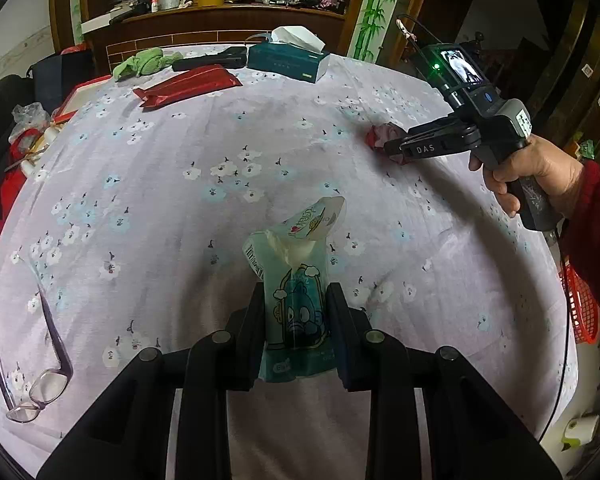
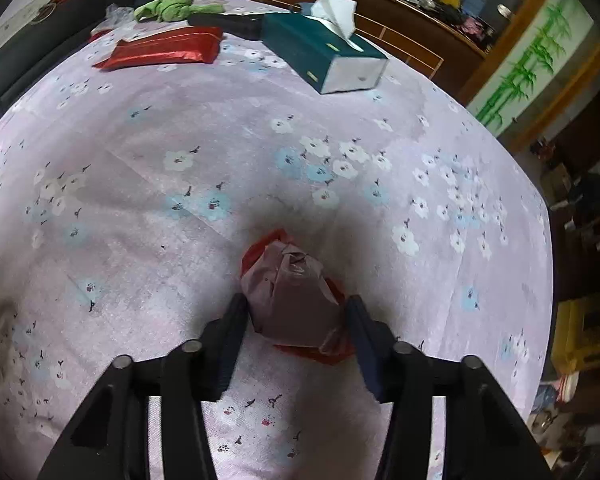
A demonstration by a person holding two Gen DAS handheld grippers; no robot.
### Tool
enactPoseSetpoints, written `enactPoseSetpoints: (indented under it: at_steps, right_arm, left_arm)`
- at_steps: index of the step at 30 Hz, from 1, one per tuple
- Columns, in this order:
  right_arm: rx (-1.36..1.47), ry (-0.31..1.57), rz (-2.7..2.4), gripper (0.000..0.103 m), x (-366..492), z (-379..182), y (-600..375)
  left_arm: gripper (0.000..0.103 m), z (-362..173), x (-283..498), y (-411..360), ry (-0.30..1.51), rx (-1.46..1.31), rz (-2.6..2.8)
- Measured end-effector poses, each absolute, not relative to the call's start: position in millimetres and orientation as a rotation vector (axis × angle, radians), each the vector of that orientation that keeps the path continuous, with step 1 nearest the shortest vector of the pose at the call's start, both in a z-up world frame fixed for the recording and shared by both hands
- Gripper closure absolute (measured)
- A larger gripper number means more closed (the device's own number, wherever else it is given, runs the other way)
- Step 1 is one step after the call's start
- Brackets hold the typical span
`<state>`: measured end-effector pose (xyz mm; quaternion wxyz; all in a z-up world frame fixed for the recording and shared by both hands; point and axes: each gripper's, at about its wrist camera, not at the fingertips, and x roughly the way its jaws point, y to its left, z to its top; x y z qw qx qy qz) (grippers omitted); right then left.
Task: Collect trash
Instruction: 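Grasp the teal tissue pack with the left tool while the right tool grasps the pink bag, then carry the tissue pack and pink bag over the red basket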
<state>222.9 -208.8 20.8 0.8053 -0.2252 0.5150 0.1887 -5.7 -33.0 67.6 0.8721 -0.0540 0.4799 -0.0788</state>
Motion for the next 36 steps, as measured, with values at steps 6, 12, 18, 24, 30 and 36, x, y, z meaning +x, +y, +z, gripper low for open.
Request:
enactPoseSetpoints:
  at_steps: [6, 12, 18, 24, 30, 36]
  right_arm:
    - [-0.289, 1.116, 0.339, 0.065, 205.2, 27.8, -225.7]
    - [-0.076, 1.078, 0.286, 0.064, 149.0, 59.0, -252.3]
    - [0.009, 1.066, 0.234, 0.064, 73.9, 75.5, -274.4]
    - [0.112, 1.055, 0.161, 0.064, 2.1, 86.9, -304.5]
    - [0.198, 1.060, 0.106, 0.064, -52.8, 90.2, -324.9]
    - [0.220, 1.074, 0.056, 0.064, -85.8, 89.8, -344.5]
  left_arm:
    - [0.076, 68.1, -2.9, -39.1, 1.001, -0.113, -0.172]
    - [0.076, 68.6, -3.4, -52.1, 0.993, -0.093, -0.189]
    - [0.076, 72.0, -12.9, -75.0, 0.976, -0.040, -0.214]
    - [0.075, 77.0, -30.2, -104.1, 0.965, -0.001, -0.258]
    - [0.075, 83.7, -47.4, -135.2, 0.951, 0.042, -0.288]
    - [0.075, 92.5, -57.1, -166.0, 0.937, 0.077, -0.323]
